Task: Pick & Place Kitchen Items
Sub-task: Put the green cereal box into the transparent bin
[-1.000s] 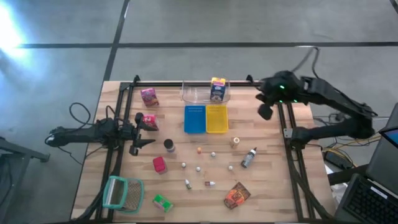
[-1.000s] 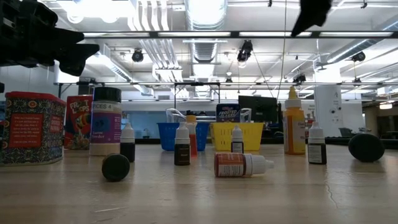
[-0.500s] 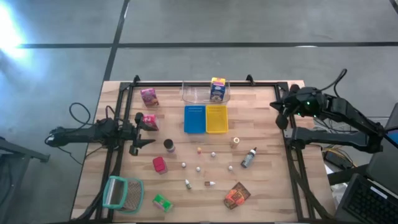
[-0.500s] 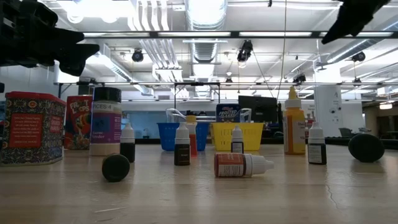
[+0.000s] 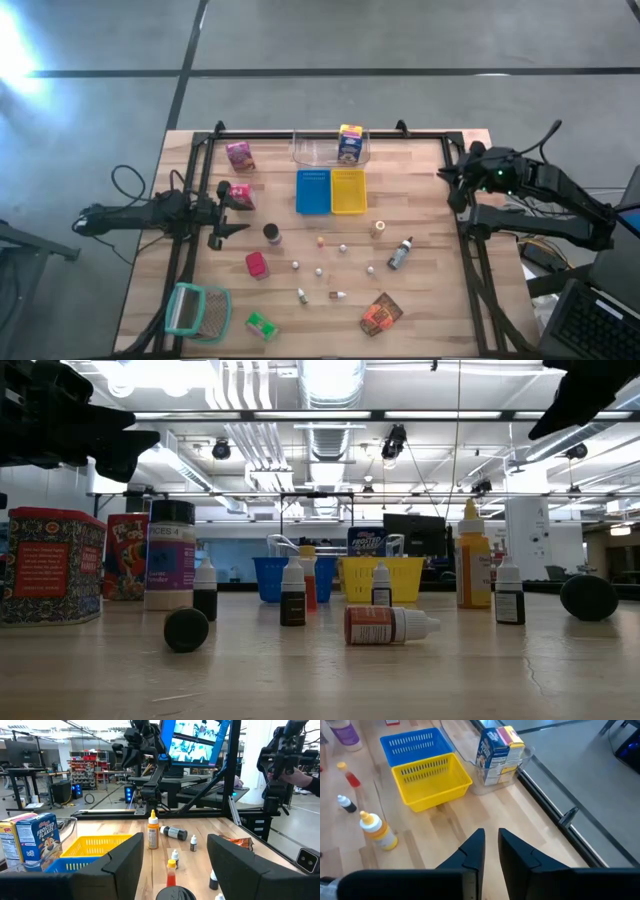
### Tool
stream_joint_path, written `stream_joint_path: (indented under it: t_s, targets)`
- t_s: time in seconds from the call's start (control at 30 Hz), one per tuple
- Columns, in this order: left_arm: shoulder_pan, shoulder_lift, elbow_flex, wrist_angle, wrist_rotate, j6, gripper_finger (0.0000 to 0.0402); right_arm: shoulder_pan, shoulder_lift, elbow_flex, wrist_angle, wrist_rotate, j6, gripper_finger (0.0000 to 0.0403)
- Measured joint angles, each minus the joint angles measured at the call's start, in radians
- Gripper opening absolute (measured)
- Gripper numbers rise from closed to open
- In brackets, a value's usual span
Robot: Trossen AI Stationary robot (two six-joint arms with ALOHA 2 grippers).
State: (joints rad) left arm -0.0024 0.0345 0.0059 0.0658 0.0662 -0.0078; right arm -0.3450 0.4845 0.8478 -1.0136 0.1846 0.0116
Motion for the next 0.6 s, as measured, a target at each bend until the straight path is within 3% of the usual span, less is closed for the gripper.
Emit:
stream_joint_path:
  t_s: [0.23, 0.6]
  targets:
    - [0.000, 0.000, 0.000, 0.000, 0.000, 0.000, 0.0226, 0.000, -0.031, -0.042, -0.027, 0.000, 0.031, 0.0077]
    - [0.000, 0.000, 0.000, 0.000, 0.000, 0.000, 0.0226, 0.000, -0.210, -0.088, 0.021, 0.000, 0.012, 0.0115]
